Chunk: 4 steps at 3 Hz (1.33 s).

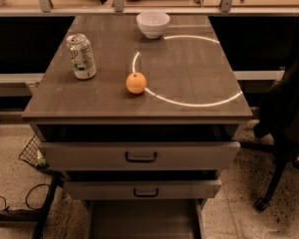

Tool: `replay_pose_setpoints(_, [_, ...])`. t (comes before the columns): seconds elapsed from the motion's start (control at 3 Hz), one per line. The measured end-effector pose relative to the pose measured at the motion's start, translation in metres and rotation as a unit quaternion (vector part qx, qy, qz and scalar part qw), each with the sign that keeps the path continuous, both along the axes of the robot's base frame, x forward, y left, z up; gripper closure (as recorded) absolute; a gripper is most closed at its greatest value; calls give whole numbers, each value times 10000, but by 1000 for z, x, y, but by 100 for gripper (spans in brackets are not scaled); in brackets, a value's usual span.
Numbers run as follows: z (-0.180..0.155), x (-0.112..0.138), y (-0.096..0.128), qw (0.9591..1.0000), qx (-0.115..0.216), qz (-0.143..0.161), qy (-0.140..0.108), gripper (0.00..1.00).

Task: Place rxbar chocolate into bottom drawer

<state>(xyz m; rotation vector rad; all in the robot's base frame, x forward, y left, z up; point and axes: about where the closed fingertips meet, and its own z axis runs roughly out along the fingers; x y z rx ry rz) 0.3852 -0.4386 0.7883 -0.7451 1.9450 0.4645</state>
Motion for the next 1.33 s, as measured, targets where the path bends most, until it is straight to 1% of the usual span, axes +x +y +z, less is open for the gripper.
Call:
replay_pose_setpoints(0.33, [-27,-10,9,9998,-195,-47,-66,100])
replay_pose_setpoints(0.67, [-97,-43,26,9978,-663,72,-48,100])
replay_pose_setpoints(1.0, [-175,-72,41,9958,-857,256,186,100])
replay_pose_setpoints(1.33, [-240,-84,56,9950,-776,451,443,100])
